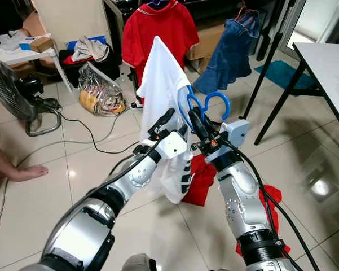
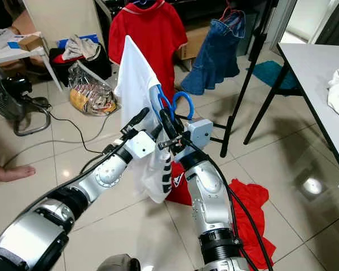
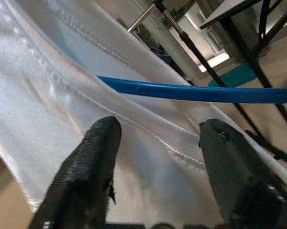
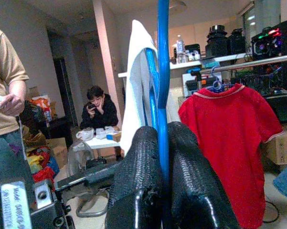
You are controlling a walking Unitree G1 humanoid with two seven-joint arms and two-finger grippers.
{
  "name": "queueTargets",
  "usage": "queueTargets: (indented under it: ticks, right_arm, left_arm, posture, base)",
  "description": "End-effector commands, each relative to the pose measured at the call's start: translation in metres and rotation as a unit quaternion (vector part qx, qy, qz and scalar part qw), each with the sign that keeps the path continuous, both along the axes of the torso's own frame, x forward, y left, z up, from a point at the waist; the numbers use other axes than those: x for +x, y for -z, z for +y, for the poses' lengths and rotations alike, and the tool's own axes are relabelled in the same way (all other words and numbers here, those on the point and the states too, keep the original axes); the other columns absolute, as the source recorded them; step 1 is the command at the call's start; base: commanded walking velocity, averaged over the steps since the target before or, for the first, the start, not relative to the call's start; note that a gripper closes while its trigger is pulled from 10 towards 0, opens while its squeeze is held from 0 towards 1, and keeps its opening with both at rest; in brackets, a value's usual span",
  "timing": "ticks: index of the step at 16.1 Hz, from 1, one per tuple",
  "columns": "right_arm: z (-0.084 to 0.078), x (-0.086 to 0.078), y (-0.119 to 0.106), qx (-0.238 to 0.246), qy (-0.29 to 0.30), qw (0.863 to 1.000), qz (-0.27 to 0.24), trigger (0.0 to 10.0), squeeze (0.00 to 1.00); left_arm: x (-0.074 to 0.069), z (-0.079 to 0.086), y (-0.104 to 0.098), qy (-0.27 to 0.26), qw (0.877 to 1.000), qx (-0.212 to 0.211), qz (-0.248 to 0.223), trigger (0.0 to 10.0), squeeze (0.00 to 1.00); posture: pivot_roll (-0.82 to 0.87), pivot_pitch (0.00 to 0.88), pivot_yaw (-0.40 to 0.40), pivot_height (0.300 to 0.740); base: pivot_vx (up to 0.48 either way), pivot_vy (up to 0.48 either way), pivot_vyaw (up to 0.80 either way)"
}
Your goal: Hang hanger
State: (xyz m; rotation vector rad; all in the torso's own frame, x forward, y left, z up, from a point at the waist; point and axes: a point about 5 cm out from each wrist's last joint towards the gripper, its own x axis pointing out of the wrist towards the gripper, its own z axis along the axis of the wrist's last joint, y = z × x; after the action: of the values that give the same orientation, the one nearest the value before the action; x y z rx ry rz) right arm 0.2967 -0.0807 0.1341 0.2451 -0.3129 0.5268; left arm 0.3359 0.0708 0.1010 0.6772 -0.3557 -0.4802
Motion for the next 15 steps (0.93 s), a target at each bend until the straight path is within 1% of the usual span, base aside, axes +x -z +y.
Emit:
queueTargets:
  ticks: [1, 2, 5, 8, 10, 15]
  right_arm:
    - [0.000, -0.001, -0.010, 0.005, 0.002, 1.000, -0.025, 10.0, 0.00]
    - [0.000, -0.001, -0.010, 0.005, 0.002, 1.000, -0.024, 10.0, 0.00]
    - [0.000, 0.000, -0.010, 0.007, 0.002, 1.000, -0.023, 10.0, 0.00]
    - [0.002, 0.001, -0.011, 0.008, -0.002, 1.000, -0.025, 10.0, 0.00]
    - [0.003, 0.002, -0.011, 0.009, -0.003, 1.000, -0.025, 10.0, 0.00]
    - [0.004, 0.000, -0.011, 0.012, -0.001, 1.000, -0.026, 10.0, 0.00]
  left_arm:
    - [0.000, 0.002, 0.000, 0.003, 1.000, -0.013, 0.009, 10.0, 0.02]
    - [-0.001, 0.003, 0.001, 0.002, 1.000, -0.015, 0.011, 10.0, 0.00]
    - [0.000, 0.007, 0.001, -0.009, 1.000, -0.010, 0.008, 10.0, 0.00]
    - [0.005, 0.011, -0.002, -0.021, 1.000, -0.002, 0.005, 10.0, 0.00]
    - [0.007, 0.011, -0.004, -0.021, 1.000, 0.003, 0.007, 10.0, 0.00]
    - [0.012, 0.005, -0.014, -0.009, 1.000, 0.006, -0.005, 10.0, 0.00]
  posture:
    - [0.09, 0.000, 0.078, 0.740]
    - [0.09, 0.000, 0.078, 0.740]
    - [0.10, 0.000, 0.076, 0.740]
    - [0.10, 0.000, 0.076, 0.740]
    - [0.10, 0.000, 0.077, 0.740]
    - [0.09, 0.000, 0.084, 0.740]
  base:
    - [0.000, 0.000, 0.00]
    - [0.000, 0.000, 0.00]
    - [0.000, 0.000, 0.00]
    - [0.000, 0.000, 0.00]
    - [0.000, 0.000, 0.00]
    - [0.000, 0.000, 0.00]
